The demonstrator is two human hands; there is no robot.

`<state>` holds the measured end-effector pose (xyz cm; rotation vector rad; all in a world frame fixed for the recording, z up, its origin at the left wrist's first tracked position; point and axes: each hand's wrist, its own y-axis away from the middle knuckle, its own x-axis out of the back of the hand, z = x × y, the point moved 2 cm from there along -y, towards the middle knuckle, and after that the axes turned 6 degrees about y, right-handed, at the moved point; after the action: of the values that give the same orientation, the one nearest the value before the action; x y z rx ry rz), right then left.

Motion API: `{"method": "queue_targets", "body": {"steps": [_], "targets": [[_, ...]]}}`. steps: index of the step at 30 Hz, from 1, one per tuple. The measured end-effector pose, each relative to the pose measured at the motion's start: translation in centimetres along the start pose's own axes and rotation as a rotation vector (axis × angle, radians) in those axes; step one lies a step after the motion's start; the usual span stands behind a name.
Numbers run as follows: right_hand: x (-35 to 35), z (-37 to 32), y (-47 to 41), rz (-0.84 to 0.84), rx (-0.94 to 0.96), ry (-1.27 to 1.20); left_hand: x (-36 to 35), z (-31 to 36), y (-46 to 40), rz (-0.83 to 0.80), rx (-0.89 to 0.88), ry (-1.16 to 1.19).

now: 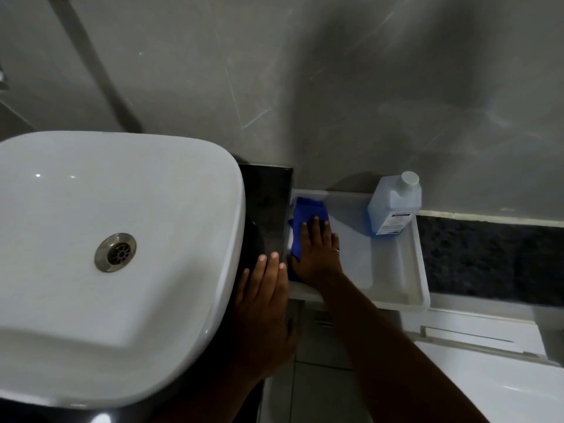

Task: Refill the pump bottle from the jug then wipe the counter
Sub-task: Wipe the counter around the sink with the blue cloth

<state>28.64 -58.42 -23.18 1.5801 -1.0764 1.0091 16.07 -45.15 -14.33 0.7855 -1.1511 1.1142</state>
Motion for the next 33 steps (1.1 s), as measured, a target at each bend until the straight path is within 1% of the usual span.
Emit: {"method": "queue_targets", "body": {"steps": [3, 8, 9, 12, 16, 19, 21, 24, 26, 28, 30, 31, 32, 33], "targets": [[-0.5, -0.5, -0.8, 0.005, -0.028, 0.011, 0.0, 0.1, 0.0, -0.004, 0.004, 0.002], [0.0, -0.1, -1.2, 0.046, -0.056, -0.036, 0.0, -0.2, 0.2, -0.027, 0.001, -0.013], [0.4, -0.1, -1.1, 0.067, -0.066, -0.080, 0.0, -0.2, 0.3, -0.023, -0.005, -0.005], [2.4, 0.6, -0.3, 0.168, -0.126, -0.320, 0.1, -0.2, 0.2, -0.026, -0.016, 0.010], [5.5, 1.4, 3.4, 0.308, -0.159, -0.525, 0.2, -0.3, 0.2, -0.064, -0.028, 0.000], [7.8, 0.8, 7.0, 0.398, -0.213, -0.564, 1.0, -0.1, 0.1, -0.105, -0.006, -0.047], [9.3, -0.1, 9.8, 0.460, -0.260, -0.606, 1.7, 0.1, 0.3, -0.142, -0.007, -0.006], [11.2, -1.9, 13.6, 0.534, -0.270, -0.579, 2.8, 0.5, 3.0, -0.151, -0.049, 0.101], [11.9, -4.0, 16.1, 0.533, -0.278, -0.596, 4.0, 0.1, 7.2, -0.146, -0.078, 0.222], [11.5, -7.0, 19.1, 0.513, -0.286, -0.692, 5.5, -1.0, 12.3, -0.131, -0.108, 0.311], [10.0, -10.9, 22.4, 0.491, -0.297, -0.699, 7.1, -3.3, 16.7, -0.095, -0.100, 0.323], [8.8, -13.0, 24.0, 0.452, -0.288, -0.666, 7.8, -4.8, 18.4, -0.092, -0.082, 0.302], [7.3, -15.1, 25.2, 0.371, -0.250, -0.622, 8.5, -6.4, 19.7, -0.097, -0.065, 0.264], [5.7, -17.1, 26.0, 0.269, -0.185, -0.523, 9.1, -8.1, 20.6, -0.103, -0.046, 0.220]]}}
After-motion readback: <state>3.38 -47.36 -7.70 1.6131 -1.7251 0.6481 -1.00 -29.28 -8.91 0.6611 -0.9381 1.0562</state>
